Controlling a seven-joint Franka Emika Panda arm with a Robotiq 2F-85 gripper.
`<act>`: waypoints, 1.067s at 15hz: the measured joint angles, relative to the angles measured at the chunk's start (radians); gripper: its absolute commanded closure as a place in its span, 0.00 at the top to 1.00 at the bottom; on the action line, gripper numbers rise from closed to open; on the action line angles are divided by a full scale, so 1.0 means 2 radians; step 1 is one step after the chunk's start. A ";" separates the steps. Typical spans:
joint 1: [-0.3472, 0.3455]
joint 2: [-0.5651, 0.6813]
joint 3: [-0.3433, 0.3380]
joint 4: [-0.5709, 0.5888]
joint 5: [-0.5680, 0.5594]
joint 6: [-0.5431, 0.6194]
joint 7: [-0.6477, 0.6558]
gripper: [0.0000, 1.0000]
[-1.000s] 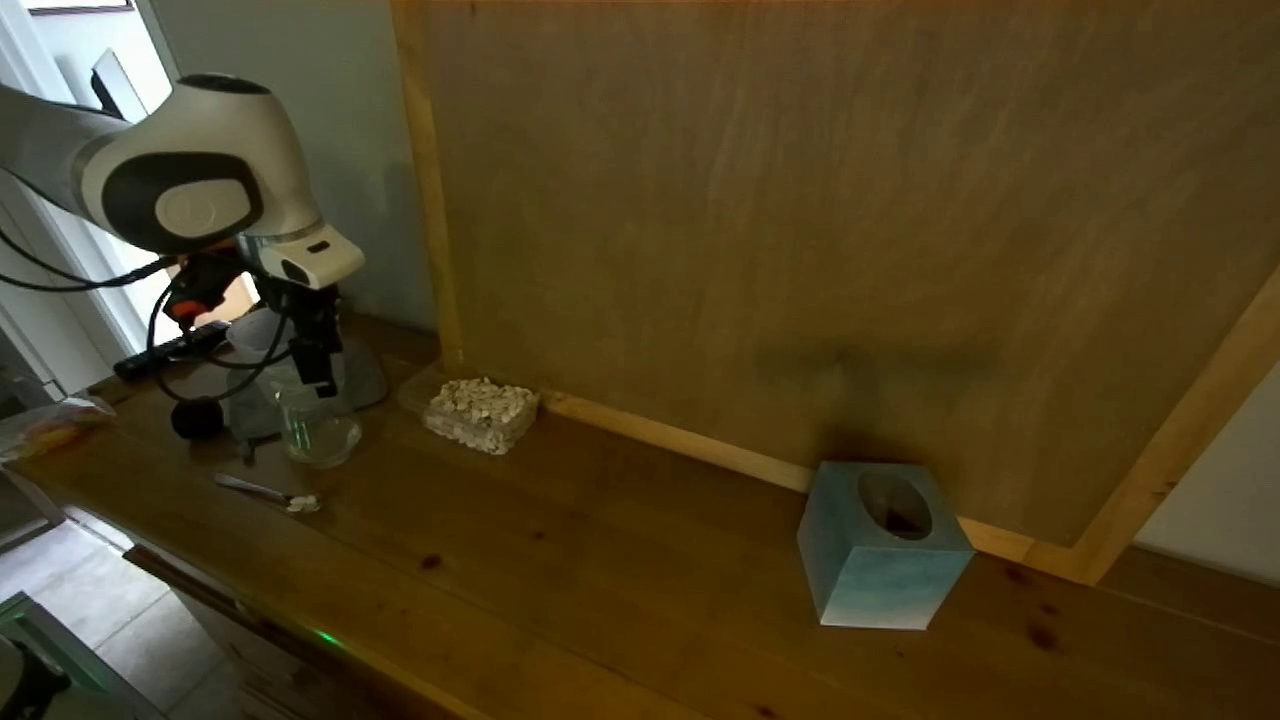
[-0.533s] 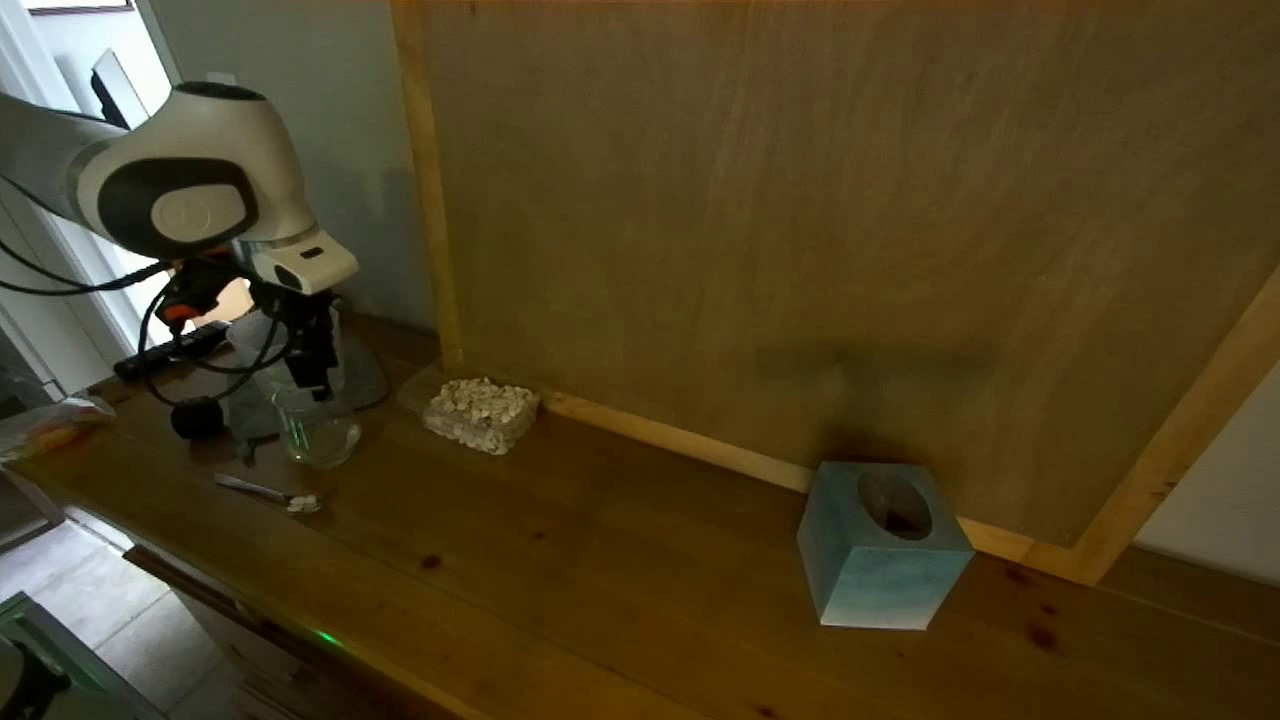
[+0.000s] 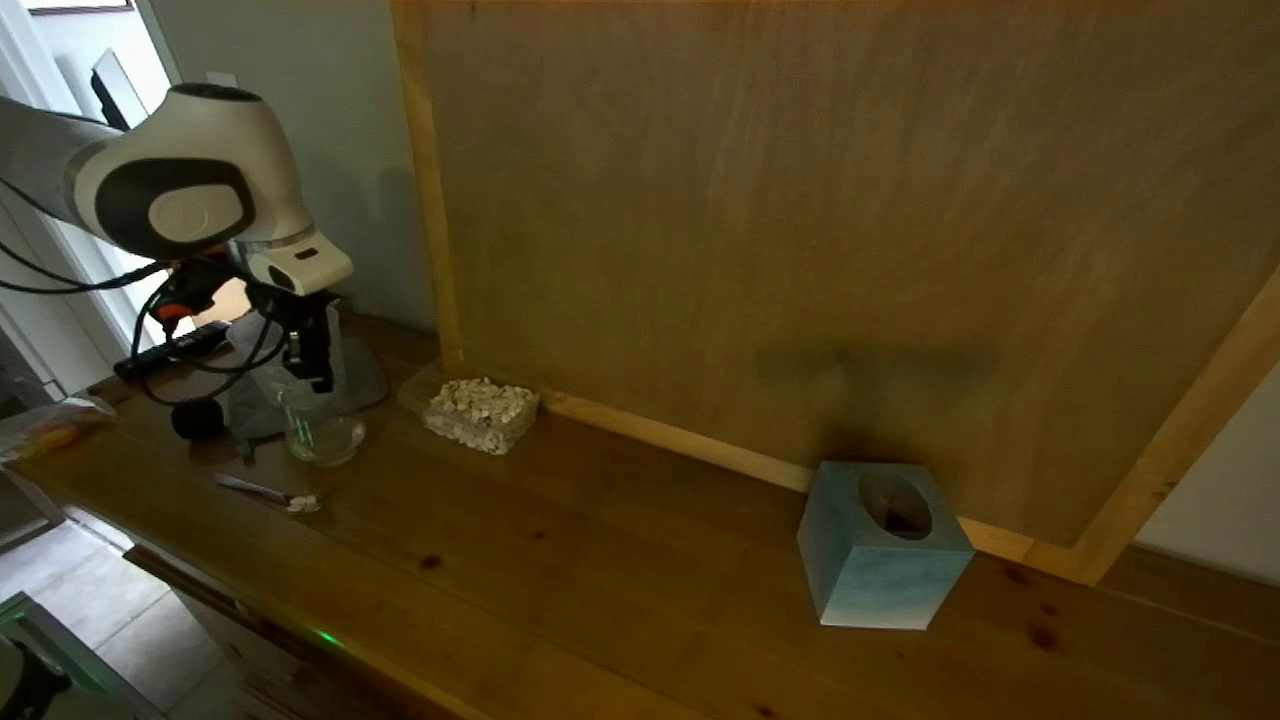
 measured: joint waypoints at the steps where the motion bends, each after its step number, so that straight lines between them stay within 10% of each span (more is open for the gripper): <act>1: 0.000 0.000 0.000 0.000 0.000 0.000 0.000 0.38; 7: -0.001 0.000 0.000 0.000 0.000 -0.003 0.001 0.75; 8: -0.001 0.000 0.000 0.000 -0.001 -0.003 0.001 0.38; 10: -0.001 0.000 0.000 0.000 -0.003 -0.005 0.001 0.38; 16: -0.004 0.000 0.000 0.000 -0.007 -0.007 0.001 0.01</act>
